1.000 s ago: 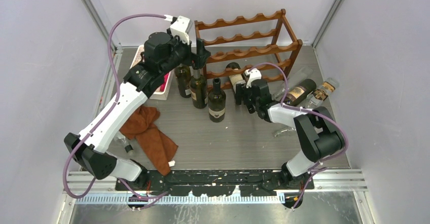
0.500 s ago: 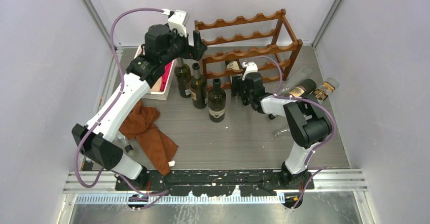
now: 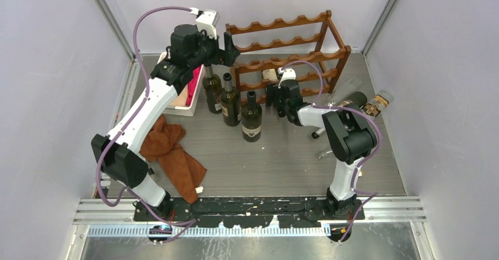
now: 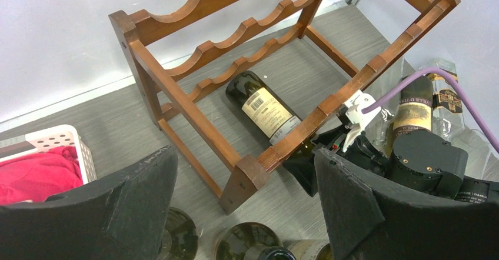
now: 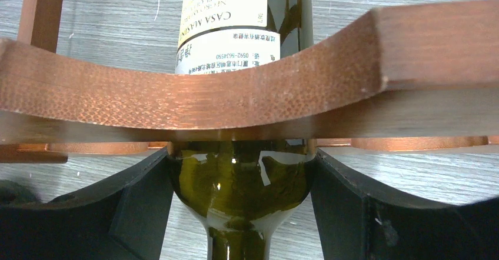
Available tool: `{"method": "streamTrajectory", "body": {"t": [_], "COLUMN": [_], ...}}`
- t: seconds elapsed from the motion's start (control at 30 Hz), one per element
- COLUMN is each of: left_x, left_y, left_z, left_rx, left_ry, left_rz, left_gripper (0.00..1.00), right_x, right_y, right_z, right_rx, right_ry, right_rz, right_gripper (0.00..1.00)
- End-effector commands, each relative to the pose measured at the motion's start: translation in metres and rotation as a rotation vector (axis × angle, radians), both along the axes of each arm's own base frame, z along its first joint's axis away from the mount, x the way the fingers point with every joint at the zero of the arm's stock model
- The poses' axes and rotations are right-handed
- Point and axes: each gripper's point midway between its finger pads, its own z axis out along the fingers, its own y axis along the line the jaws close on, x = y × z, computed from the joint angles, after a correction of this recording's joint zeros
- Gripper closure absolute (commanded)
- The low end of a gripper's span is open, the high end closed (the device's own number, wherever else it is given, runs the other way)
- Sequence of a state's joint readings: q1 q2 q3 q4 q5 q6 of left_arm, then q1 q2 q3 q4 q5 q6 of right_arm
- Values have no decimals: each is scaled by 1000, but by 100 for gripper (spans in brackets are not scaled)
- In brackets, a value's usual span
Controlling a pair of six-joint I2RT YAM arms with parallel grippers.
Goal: Put the wine bottle on the wine rack
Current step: Place the wine bottle in the wine rack.
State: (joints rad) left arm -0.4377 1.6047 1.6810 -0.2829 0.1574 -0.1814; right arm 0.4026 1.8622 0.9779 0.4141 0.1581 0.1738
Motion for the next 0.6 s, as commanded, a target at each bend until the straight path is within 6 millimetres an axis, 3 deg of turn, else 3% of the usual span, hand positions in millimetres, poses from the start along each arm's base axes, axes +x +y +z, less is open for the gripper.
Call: {"method": "streamTrajectory", "body": {"t": [0.0,0.37,0.57], "left_x": [1,-4,-4], "left_y": [1,2,1], "left_z": [45,49,57], "left_rx": [-73,-108,-163], "left_ry": [-113,-133,-124], "left_rz": [-11,-14,-2], "left_gripper": [15,15,15], "right_x": [35,32,15], "right_y": [-5,-2,-2], "right_z": [54,61,78], "right_rx": [56,53,28], "right_ry": [-168,-135,-147], "right_rz": [-80,-64,1], "right_gripper": [25,3,0]}}
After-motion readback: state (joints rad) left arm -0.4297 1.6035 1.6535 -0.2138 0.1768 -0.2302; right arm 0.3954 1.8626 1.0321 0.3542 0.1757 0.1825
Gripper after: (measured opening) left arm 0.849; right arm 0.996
